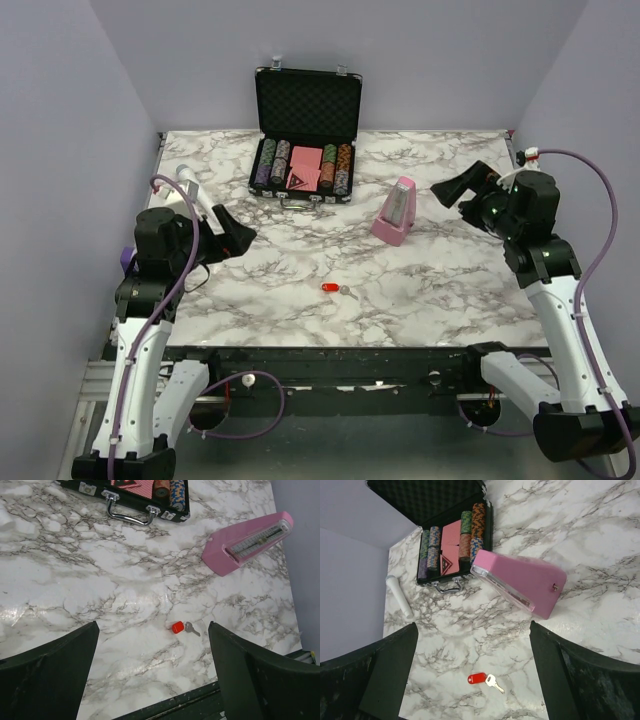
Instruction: Remove the keys from the keyring
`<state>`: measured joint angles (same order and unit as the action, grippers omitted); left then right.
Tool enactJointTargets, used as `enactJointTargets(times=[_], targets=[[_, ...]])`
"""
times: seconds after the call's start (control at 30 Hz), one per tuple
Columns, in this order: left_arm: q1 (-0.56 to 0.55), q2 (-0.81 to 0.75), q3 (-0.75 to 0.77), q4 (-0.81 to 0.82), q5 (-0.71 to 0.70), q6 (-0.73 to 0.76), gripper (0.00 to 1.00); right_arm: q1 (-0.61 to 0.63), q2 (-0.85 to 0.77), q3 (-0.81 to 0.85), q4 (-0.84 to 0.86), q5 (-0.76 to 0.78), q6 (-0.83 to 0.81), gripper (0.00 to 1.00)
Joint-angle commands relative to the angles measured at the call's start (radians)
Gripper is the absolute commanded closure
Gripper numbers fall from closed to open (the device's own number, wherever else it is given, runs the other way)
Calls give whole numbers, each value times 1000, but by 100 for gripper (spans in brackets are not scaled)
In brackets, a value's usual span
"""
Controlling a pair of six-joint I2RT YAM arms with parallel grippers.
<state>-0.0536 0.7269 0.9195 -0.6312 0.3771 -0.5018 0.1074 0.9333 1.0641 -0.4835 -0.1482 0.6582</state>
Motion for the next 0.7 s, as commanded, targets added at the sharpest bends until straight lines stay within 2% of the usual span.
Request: enactJointTargets(times=[0.0, 0.13, 0.23, 0.4, 0.53, 0.67], targets=[[5, 17, 1, -79, -26, -17, 1, 0, 2, 51, -89, -36, -8, 0], [5, 29, -70, -12, 113, -66, 1, 0, 10, 60, -104, -51, -3, 0], [-15, 5, -129, 36, 135, -106, 1, 0, 10, 66, -125, -59, -3, 0], [-204, -23, -149, -1, -50, -107, 1, 5, 12, 74, -167, -64, -8, 0], [-388, -3, -197, 36, -131, -165, 1, 9, 36, 99, -208, -62, -26, 0], [-491, 31, -267, 140, -147, -228, 4, 12, 36, 90, -205, -102, -35, 0]])
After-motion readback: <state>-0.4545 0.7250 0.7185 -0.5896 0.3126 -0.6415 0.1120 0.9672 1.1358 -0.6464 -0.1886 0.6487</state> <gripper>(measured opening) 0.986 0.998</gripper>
